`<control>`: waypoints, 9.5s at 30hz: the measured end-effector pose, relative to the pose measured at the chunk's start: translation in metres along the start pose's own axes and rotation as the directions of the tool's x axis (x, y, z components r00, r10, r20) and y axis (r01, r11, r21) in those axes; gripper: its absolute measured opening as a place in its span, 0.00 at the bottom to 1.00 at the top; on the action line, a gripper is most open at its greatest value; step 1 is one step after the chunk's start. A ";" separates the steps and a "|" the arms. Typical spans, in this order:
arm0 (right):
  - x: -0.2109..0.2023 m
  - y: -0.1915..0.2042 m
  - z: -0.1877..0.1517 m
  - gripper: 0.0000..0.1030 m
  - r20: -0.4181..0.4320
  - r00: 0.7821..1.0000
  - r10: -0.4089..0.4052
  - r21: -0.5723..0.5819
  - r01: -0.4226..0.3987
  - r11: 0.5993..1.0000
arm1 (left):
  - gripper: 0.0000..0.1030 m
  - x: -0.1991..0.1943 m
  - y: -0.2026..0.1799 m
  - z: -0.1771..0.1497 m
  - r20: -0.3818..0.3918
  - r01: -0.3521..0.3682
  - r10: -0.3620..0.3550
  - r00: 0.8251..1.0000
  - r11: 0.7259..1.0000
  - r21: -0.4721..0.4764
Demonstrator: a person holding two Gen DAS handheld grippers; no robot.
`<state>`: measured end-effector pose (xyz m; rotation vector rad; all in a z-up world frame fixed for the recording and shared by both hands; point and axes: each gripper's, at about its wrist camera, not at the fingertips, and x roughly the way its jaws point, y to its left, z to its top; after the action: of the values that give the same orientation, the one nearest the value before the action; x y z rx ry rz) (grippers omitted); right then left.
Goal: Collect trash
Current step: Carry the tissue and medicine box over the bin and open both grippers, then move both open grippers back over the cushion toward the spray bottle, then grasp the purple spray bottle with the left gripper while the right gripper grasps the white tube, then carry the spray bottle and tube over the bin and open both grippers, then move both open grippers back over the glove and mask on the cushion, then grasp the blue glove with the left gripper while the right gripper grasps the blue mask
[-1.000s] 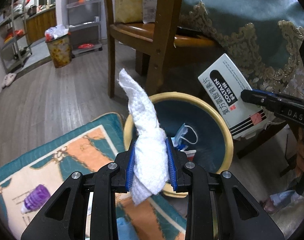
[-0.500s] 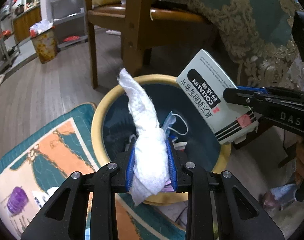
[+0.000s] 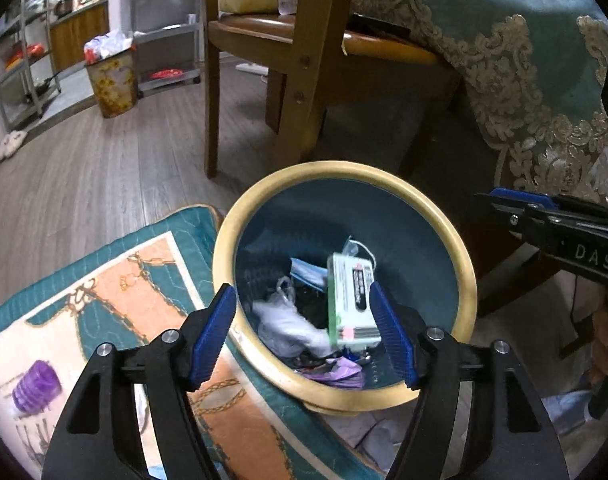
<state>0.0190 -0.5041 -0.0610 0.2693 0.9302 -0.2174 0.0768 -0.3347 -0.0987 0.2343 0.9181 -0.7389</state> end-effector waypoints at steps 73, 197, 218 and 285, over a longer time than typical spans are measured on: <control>0.101 0.295 -0.071 0.42 -0.252 0.947 0.201 -0.358 -0.285 0.889 | 0.92 -0.205 0.281 -0.108 0.010 -0.318 0.357 0.934 0.844 -0.432; -0.006 0.021 0.014 0.72 0.017 0.999 0.039 -0.052 -0.038 0.998 | 0.86 -0.052 0.015 -0.004 0.085 -0.042 0.028 0.996 0.986 0.164; -0.073 0.126 -0.033 0.94 0.037 0.989 0.145 -0.147 -0.139 0.979 | 0.91 -0.202 0.099 -0.083 0.121 -0.221 0.220 0.968 0.975 -0.012; 0.044 0.226 -0.112 0.20 -0.292 0.940 0.177 -0.256 -0.255 0.932 | 0.24 -0.128 0.218 -0.176 -0.266 -0.293 0.222 0.938 0.917 -0.270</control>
<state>0.0276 -0.2580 -0.1303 0.1280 1.1735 0.1667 0.0609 -0.0284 -0.1295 0.1646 1.1824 -0.3181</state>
